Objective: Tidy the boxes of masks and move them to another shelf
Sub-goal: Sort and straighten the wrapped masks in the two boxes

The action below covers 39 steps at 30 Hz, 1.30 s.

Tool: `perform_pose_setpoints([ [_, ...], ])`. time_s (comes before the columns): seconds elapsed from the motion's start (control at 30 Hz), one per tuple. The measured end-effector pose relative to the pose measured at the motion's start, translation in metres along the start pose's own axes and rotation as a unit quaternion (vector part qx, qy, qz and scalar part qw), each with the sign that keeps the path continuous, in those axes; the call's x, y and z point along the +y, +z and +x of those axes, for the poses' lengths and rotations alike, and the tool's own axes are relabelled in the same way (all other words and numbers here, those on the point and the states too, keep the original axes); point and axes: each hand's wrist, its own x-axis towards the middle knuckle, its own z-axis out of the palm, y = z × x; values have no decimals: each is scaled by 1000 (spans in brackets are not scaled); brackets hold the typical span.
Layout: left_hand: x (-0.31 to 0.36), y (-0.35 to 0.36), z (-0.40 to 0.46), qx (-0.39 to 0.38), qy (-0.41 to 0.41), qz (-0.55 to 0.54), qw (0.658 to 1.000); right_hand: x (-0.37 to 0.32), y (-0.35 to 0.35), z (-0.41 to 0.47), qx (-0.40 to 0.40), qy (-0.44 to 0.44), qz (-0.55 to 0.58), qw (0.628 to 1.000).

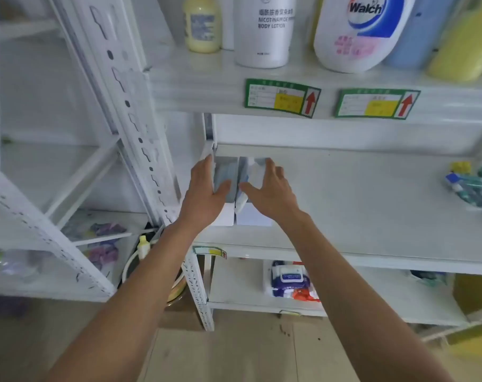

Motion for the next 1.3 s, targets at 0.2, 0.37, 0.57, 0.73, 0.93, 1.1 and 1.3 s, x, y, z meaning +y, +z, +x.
perform_pose_setpoints([
  [0.2,-4,14,32,23,-23,-1,999,7,8,35,-35,-9,43,998],
  [0.37,-15,21,43,33,-28,41,998,12,12,56,-40,15,68,997],
  [0.57,-20,25,49,19,-19,55,998,7,24,65,-54,26,100,993],
  [0.73,-17,23,46,27,-17,65,997,9,28,66,-50,73,148,985],
  [0.93,-21,26,47,41,-12,75,996,15,21,71,-11,89,162,983],
  [1.1,-27,31,48,62,-21,76,995,23,1,74,18,78,171,982],
  [1.3,-33,29,43,72,-14,59,996,62,-63,54,141,55,357,922],
])
